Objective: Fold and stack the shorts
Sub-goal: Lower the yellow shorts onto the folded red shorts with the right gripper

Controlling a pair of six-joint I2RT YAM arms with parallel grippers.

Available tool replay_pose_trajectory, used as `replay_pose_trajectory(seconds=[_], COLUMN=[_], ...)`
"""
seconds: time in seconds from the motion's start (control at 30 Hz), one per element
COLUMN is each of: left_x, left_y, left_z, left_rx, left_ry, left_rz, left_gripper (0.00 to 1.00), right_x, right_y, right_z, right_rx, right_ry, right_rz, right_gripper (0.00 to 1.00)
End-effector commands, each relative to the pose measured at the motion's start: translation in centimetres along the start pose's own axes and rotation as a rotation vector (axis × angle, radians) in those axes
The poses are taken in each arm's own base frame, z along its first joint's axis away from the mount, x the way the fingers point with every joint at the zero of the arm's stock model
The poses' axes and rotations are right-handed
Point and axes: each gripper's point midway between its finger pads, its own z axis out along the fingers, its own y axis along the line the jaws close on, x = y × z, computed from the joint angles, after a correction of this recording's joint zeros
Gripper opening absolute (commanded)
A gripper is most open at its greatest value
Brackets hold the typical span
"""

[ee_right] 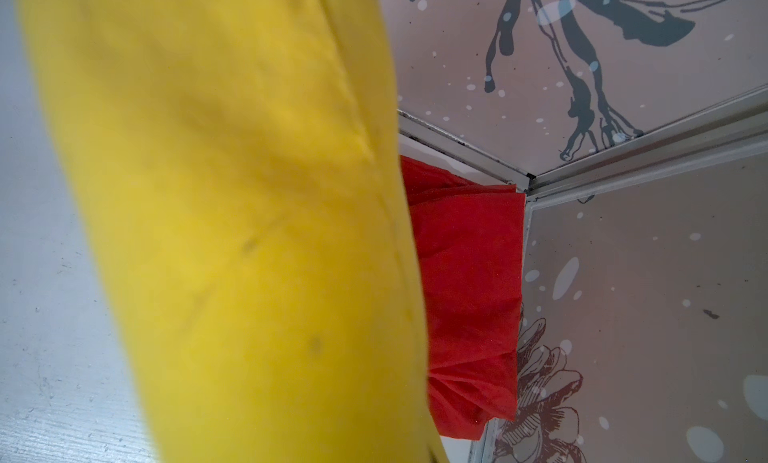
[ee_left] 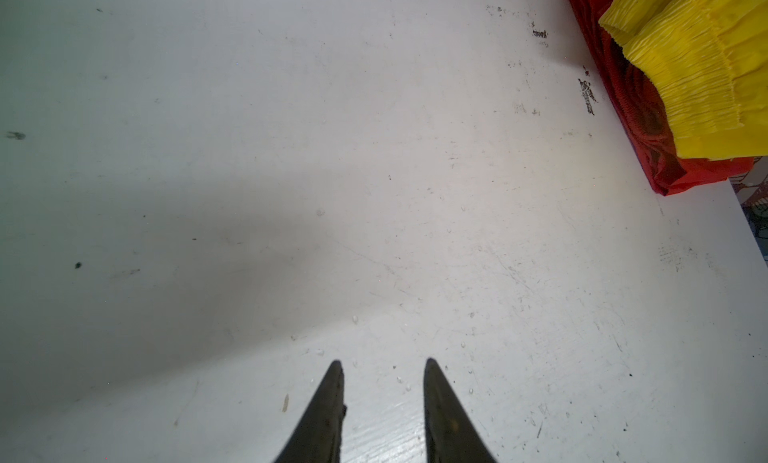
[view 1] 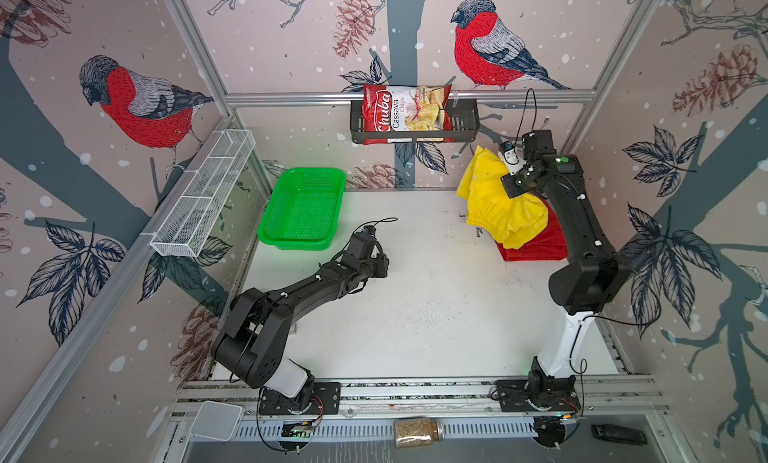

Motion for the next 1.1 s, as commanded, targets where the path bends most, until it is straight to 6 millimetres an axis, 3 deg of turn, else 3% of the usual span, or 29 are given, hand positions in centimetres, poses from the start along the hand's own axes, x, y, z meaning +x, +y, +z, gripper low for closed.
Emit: replay_pose_trajectory(seconds=[0.0,0.27,0.43,0.67,1.07], left_x=[-0.3,-0.2,-0.4,-1.0,-1.4], left_y=[0.1,0.0,-0.2,-0.4,-0.9], left_z=[0.1,0.3,0.4,0.6,1.3], left_rx=[-0.01,-0.006,-0.004,-0.007,-0.014], left_ry=[-0.006,-0.001,-0.001,-0.003,0.007], left_rz=[0.004,-0.002,0.0,0.003,0.009], left_gripper=[0.33,0.33,0.33,0.33,0.33], right_x=[-0.5,0.3,2.0,4.4,10.4], right_y=[-0.3,-1.4,-3.1,-6.4,-13.6], right_z=[0.2,1.0,3.2,6.8,11.9], right_rx=[-0.034,-0.106,-0.131,-0.063,0.107], right_ry=[-0.03,-0.035,0.001,0.061,0.173], right_rz=[0.056,0.157,0.214,0.268,0.379], right_gripper=[0.0,0.0,0.0,0.0,0.0])
